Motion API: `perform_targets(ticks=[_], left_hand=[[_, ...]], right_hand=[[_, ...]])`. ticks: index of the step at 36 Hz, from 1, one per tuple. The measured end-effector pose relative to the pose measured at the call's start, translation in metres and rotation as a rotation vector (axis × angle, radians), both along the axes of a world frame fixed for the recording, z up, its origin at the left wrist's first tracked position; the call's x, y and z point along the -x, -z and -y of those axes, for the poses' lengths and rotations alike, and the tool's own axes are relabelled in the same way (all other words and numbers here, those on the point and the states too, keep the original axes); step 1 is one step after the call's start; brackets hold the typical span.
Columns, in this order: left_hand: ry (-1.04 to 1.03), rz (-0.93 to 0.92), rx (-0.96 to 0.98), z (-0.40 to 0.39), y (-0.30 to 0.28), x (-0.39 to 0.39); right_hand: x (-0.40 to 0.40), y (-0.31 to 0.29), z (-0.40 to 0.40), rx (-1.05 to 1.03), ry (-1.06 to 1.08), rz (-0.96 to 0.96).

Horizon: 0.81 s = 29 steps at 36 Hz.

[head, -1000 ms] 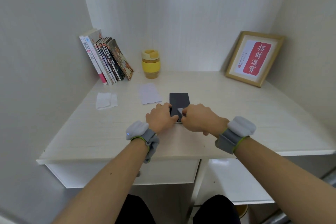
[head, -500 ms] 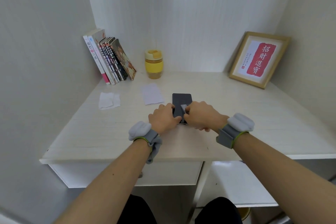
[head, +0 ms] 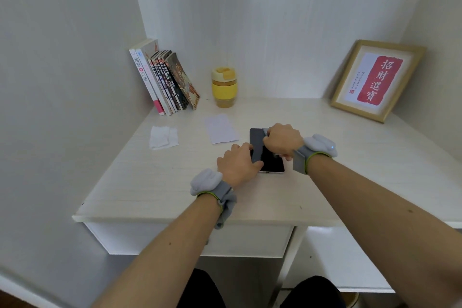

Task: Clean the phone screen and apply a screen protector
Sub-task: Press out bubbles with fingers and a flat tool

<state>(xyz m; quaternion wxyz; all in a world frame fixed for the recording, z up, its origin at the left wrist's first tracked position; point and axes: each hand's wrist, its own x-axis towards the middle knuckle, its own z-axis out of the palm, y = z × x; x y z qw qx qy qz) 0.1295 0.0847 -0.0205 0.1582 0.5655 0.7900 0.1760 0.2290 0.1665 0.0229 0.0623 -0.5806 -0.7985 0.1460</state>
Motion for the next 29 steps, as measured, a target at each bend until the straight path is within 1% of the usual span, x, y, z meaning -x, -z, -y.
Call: perform_targets(ticks=[3, 7, 9, 13, 17, 21, 25, 29], left_hand=[[-0.001, -0.004, -0.007, 0.001, 0.001, 0.0], [-0.007, -0.002, -0.017, 0.002, 0.001, -0.001], [-0.01, 0.004, -0.021, 0.002, 0.001, -0.001], [-0.017, 0.022, -0.021, 0.002, 0.001, 0.002], [-0.022, 0.066, -0.029, 0.003, 0.001, 0.002], [-0.02, 0.108, -0.053, 0.008, -0.001, 0.002], [-0.018, 0.153, -0.055, 0.013, -0.003, 0.001], [-0.008, 0.21, -0.05, 0.017, -0.005, 0.002]], right_hand=[[-0.005, 0.001, -0.001, 0.045, 0.03, -0.114], [-0.022, 0.001, 0.002, 0.17, 0.098, -0.394], [-0.032, 0.0, 0.005, 0.197, 0.088, -0.467], [-0.049, -0.008, 0.017, 0.224, -0.019, -0.384], [-0.063, -0.018, 0.029, 0.227, -0.152, -0.161], [-0.067, -0.025, 0.048, 0.148, -0.208, 0.025], [-0.06, -0.028, 0.073, 0.092, -0.24, 0.12], [-0.057, -0.027, 0.089, 0.057, -0.24, 0.17]])
